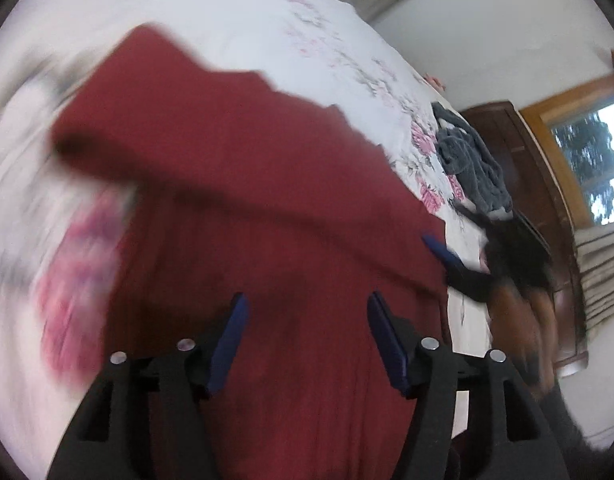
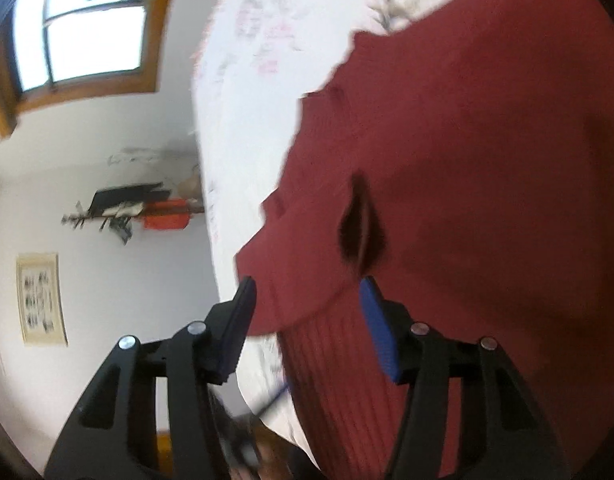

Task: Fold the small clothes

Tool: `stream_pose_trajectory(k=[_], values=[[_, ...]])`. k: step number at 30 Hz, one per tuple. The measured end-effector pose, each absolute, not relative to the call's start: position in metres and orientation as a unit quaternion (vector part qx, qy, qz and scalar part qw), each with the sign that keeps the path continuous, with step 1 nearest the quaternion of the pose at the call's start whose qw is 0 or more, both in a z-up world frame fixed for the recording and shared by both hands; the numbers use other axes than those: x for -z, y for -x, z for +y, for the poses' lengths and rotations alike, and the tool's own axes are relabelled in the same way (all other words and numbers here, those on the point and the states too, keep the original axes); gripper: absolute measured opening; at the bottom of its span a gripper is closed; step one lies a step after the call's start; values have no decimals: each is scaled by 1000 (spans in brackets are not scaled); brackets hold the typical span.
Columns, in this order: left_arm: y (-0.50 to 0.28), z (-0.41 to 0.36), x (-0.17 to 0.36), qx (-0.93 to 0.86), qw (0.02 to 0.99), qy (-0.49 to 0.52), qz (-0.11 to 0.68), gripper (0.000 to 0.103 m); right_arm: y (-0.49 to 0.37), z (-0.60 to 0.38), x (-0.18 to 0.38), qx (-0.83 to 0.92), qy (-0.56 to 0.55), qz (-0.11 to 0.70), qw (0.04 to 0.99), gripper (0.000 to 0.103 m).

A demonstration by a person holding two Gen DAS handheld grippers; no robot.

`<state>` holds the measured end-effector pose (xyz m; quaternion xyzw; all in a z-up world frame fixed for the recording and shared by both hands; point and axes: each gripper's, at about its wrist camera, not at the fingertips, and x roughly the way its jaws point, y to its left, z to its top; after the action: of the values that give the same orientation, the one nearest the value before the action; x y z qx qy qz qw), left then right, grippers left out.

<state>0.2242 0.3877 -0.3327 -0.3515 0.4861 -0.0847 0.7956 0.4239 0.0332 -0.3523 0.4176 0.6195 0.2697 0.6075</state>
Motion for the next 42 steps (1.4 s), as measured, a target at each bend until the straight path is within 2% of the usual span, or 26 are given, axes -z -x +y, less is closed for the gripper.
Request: stream_pose_trajectory(k=[5,7,10,12,13,14,23,27,32,42], values=[[-175,391,348,74,775,370,506,63,-446,65,378,-259,-394,650,595,54],[-167,393,352,71,772,376,508,63,-448,74,381,-259,-381,655,599,50],[-164,399,356,63,768,387,507,63,-450,79,381,-253,-372,659,602,36],[-161,403,359,55,764,398,505,63,-453,81,374,-252,-354,659,613,13],[-161,405,360,53,763,401,504,63,-454,81,369,-253,-344,658,621,7],[-159,405,361,51,763,402,504,63,-455,79,358,-254,-330,652,633,6],[-145,413,359,41,762,415,496,63,-470,19,244,-254,-261,566,740,5],[-139,420,353,41,766,408,494,63,-470,-21,224,-234,-260,543,763,5],[-144,433,341,38,776,397,488,63,-458,-60,237,-209,-278,537,768,5],[-186,460,315,44,795,389,463,63,-438,-98,319,-163,-317,563,746,5]])
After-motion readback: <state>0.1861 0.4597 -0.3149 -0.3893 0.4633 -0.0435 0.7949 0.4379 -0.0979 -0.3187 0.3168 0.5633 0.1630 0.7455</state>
